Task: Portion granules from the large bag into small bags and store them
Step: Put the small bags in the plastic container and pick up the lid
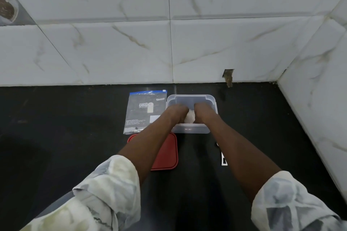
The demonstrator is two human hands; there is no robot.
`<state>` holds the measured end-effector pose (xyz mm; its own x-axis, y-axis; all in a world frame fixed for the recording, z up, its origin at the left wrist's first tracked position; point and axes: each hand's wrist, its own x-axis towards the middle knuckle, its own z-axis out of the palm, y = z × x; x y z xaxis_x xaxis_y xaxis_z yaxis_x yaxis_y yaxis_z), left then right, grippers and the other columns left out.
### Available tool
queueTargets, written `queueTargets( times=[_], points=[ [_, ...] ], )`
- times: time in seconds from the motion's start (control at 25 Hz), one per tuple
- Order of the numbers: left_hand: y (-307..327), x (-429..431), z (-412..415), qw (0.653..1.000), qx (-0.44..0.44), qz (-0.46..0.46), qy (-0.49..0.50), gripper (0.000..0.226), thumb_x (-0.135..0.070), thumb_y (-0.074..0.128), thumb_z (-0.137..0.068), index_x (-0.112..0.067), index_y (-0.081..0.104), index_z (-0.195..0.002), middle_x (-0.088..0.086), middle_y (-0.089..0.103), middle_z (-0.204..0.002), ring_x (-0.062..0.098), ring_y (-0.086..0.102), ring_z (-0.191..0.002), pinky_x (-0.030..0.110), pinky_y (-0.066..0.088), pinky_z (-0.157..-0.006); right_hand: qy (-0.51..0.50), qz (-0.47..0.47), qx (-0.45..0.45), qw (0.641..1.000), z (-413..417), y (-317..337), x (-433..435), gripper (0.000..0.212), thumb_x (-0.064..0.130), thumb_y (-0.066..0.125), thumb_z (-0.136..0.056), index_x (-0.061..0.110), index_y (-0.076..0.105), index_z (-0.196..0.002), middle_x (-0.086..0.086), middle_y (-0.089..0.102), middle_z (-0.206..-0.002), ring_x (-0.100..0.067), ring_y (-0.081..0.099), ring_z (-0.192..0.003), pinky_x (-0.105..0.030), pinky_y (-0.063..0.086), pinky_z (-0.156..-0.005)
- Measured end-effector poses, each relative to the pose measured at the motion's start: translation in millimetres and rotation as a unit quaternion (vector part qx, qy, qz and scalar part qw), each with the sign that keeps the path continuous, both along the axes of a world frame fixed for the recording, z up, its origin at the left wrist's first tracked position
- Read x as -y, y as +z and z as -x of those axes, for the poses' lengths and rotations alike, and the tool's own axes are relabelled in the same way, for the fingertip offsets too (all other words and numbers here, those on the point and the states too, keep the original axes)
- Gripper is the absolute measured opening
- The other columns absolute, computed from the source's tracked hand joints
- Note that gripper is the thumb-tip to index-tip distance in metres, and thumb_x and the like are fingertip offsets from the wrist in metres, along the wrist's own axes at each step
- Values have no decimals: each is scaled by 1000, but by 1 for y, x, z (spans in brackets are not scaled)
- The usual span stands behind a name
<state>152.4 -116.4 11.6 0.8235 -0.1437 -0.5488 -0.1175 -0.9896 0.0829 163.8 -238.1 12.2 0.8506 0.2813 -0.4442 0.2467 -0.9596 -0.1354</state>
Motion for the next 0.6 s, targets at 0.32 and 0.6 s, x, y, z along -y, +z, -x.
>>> queueTargets(
  times=[0.32,0.6],
  points=[
    [49,-24,37,930,193,242,197,31,-4,60,-96,-4,69,-126,15,70,-123,28,67,-111,32,49,-96,-92,-154,74,981,18,34,6,21,9,60,-92,3,67,-111,-14,69,-108,-28,67,-98,-34,55,-87],
    [16,-101,164,793,278,197,505,21,-4,55,-90,1,75,-91,23,75,-91,41,70,-88,38,51,-73,-183,-283,-35,941,114,37,10,19,10,53,-93,1,67,-83,-16,71,-76,-26,72,-61,-39,62,-64]
  ],
)
